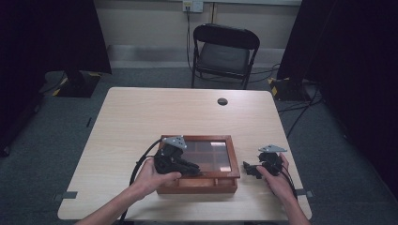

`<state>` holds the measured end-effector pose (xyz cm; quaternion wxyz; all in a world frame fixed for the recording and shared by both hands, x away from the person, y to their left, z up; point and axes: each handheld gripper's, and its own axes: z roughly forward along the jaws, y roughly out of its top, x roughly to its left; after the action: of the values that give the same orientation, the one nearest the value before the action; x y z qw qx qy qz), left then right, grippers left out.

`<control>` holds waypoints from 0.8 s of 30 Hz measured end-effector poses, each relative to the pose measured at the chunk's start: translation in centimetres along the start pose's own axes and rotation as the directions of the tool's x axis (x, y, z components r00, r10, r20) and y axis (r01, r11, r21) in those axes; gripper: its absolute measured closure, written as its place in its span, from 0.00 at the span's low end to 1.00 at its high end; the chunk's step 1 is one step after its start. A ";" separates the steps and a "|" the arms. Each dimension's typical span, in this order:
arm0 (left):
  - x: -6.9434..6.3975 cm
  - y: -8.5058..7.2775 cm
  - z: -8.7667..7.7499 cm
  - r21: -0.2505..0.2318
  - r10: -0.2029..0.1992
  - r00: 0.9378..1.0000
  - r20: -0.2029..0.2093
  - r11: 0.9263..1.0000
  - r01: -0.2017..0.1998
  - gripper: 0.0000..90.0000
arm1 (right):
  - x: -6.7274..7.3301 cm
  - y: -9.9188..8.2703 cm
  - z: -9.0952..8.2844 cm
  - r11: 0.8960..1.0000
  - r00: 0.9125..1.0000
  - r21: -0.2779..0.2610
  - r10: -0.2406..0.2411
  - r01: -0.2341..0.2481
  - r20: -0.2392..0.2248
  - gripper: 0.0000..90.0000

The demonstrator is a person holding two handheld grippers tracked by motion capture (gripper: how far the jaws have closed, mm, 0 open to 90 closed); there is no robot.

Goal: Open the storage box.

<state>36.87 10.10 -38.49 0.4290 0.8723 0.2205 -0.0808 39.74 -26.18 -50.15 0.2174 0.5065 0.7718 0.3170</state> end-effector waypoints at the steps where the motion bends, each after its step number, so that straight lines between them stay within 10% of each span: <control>1: 0.0 0.0 0.0 0.000 0.000 1.000 0.000 1.000 0.000 0.90 | 0.0 0.0 0.0 1.000 1.000 0.000 0.000 0.000 0.000 0.00; 24: 0.1 2.1 -1.1 0.010 -0.005 1.000 -0.003 1.000 0.005 0.90 | 0.0 0.0 0.0 1.000 1.000 0.000 0.000 0.000 -0.001 0.00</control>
<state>37.90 9.82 -36.36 0.4243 0.8739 0.2228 -0.0817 39.75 -26.18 -50.14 0.2170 0.5065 0.7719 0.3171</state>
